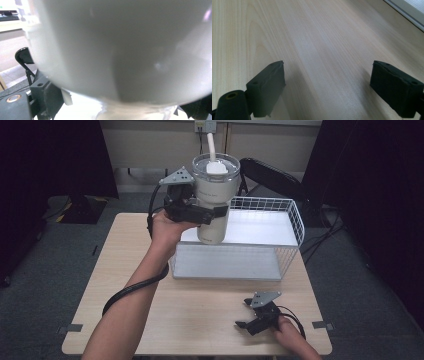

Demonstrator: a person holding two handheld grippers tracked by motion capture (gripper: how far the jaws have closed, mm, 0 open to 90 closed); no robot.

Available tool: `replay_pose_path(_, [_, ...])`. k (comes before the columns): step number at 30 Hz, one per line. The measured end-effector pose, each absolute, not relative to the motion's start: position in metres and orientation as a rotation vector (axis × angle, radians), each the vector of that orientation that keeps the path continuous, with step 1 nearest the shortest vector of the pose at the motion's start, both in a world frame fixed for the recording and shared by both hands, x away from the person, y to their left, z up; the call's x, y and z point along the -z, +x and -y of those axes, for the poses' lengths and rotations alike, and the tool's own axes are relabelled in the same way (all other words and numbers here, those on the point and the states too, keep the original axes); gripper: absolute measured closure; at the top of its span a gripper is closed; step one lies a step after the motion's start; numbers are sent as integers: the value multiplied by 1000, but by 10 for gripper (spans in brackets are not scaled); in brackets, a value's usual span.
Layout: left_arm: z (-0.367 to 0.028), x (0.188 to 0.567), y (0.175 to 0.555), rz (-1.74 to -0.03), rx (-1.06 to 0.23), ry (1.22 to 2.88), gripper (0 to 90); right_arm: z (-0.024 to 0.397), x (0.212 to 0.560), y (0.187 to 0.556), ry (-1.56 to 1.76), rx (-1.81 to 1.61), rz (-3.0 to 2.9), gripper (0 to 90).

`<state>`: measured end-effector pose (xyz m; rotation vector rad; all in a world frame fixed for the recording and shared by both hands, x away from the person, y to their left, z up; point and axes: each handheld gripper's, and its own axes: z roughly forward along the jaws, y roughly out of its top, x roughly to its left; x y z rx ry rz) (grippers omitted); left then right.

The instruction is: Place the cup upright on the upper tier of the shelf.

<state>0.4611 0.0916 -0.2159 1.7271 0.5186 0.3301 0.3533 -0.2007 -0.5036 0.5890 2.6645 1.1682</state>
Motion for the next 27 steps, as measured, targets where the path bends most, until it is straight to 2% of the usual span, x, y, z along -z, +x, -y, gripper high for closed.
replay_pose_path(27, [-69, 223, 491, -535, -384, 1734, 93, 201, 504, 353, 586, -1166, -2668, 120])
